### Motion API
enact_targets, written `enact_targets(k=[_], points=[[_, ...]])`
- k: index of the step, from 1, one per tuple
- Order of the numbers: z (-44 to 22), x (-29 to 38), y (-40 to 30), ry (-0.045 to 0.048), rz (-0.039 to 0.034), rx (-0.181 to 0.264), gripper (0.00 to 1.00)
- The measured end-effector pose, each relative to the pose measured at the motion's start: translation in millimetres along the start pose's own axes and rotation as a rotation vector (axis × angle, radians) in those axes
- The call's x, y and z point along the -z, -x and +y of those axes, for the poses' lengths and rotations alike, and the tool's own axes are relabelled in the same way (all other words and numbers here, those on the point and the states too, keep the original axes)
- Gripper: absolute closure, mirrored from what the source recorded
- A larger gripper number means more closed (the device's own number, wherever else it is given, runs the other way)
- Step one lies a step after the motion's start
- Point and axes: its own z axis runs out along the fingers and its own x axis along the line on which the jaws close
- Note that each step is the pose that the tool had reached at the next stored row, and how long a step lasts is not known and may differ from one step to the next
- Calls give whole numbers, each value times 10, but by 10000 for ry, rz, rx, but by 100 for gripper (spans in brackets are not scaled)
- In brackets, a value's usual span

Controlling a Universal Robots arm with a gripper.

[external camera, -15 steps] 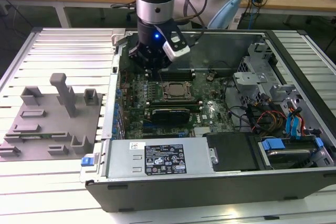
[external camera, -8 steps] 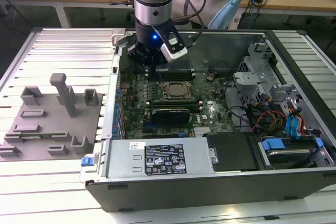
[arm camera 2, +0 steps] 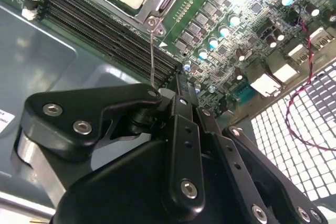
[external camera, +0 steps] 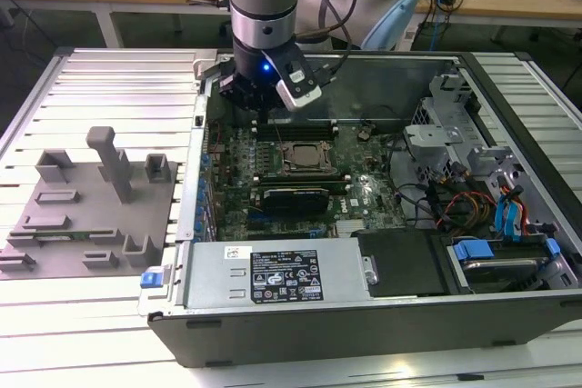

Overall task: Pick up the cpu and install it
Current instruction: 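Install the first cpu locking lever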

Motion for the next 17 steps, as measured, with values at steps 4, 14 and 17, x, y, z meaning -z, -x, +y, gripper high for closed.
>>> enact_targets(k=[4, 14, 17], points=[[-6, -26, 0, 157, -13, 0, 89], [-29, -34, 171, 299, -26, -6, 89], [-44, -37, 271, 298, -28, -15, 89]])
